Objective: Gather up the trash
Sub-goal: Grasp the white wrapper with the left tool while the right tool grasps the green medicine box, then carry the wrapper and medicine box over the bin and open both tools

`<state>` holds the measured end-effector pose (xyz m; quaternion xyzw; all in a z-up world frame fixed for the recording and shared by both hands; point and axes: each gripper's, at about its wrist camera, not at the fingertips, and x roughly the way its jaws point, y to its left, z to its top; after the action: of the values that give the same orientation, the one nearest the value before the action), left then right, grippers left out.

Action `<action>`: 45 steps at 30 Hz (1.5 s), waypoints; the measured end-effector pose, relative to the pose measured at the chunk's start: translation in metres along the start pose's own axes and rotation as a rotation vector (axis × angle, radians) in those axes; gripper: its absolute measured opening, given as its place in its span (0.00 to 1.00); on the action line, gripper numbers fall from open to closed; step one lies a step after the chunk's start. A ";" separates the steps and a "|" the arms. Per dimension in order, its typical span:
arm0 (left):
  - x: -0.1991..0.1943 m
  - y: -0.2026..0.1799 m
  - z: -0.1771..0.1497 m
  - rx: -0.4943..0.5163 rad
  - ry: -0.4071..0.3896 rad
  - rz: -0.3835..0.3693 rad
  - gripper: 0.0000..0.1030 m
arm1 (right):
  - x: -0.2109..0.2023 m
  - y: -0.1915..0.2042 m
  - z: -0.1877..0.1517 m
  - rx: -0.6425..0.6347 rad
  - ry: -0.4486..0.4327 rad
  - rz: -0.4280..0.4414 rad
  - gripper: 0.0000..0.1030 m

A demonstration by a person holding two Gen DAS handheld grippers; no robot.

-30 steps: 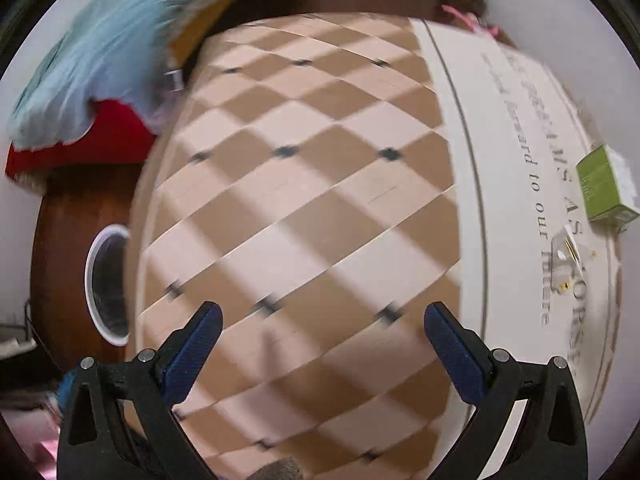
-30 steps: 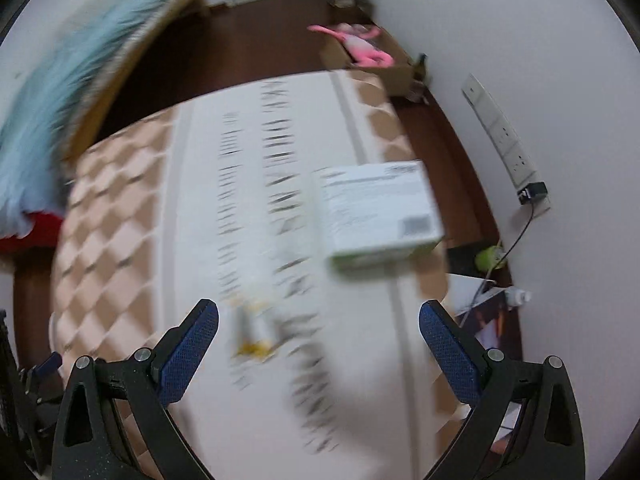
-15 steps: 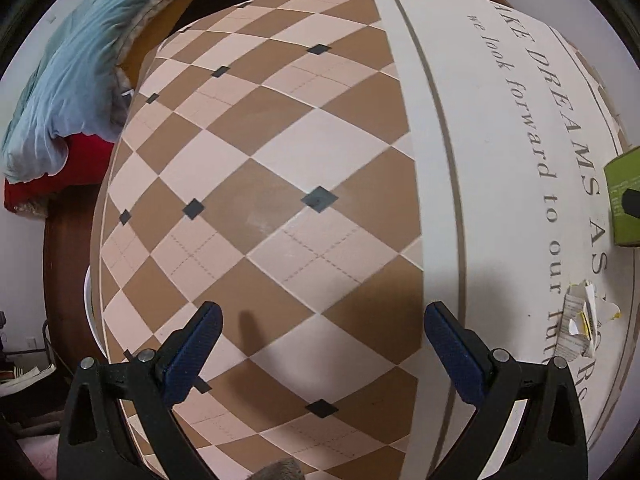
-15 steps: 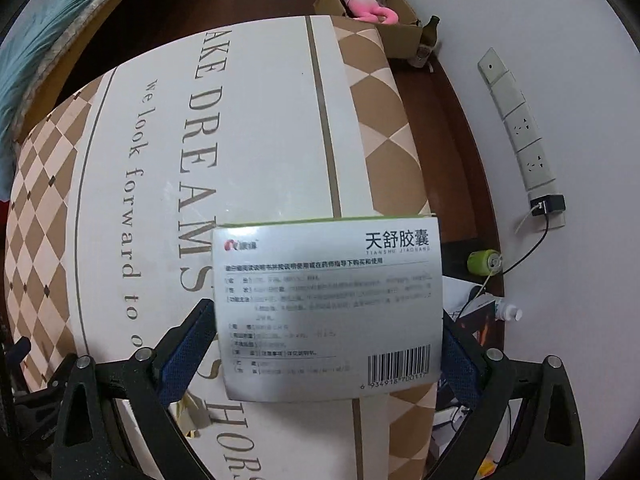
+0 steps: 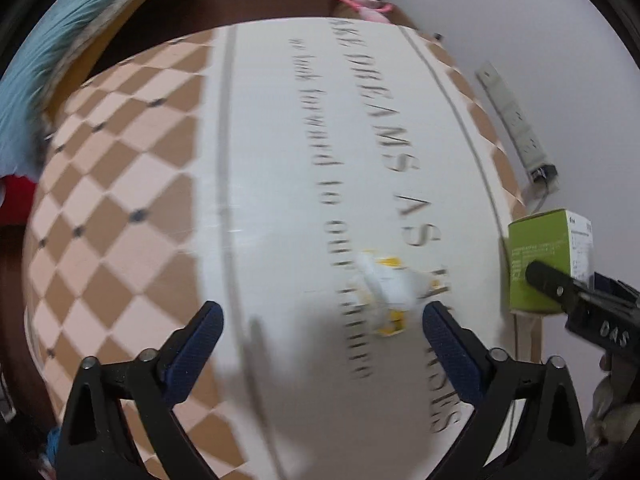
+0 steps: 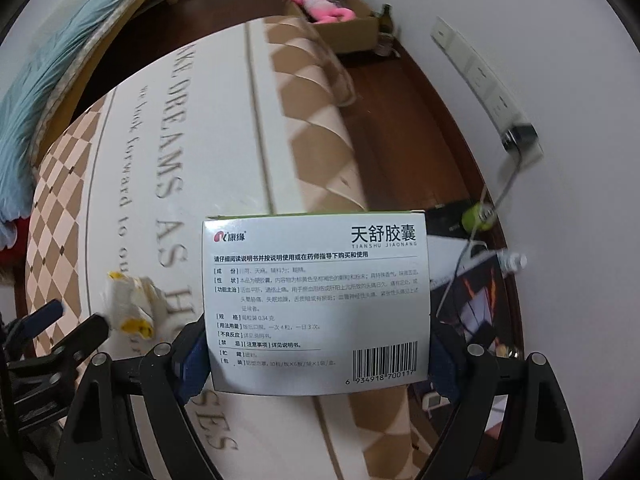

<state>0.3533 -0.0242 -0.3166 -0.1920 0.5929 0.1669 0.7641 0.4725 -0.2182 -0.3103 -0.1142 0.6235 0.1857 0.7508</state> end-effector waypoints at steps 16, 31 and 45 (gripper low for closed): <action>-0.019 0.008 0.005 0.046 -0.119 0.062 0.07 | -0.028 0.009 -0.004 -0.023 -0.065 0.027 0.86; -0.147 0.128 -0.033 -0.075 -0.346 0.135 0.07 | -0.108 0.140 -0.030 -0.187 -0.196 0.167 0.86; -0.244 0.322 -0.103 -0.282 -0.478 0.230 0.07 | -0.143 0.389 -0.083 -0.450 -0.220 0.345 0.86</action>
<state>0.0525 0.1984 -0.1341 -0.1828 0.3848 0.3736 0.8239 0.2127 0.0813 -0.1630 -0.1493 0.4917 0.4554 0.7270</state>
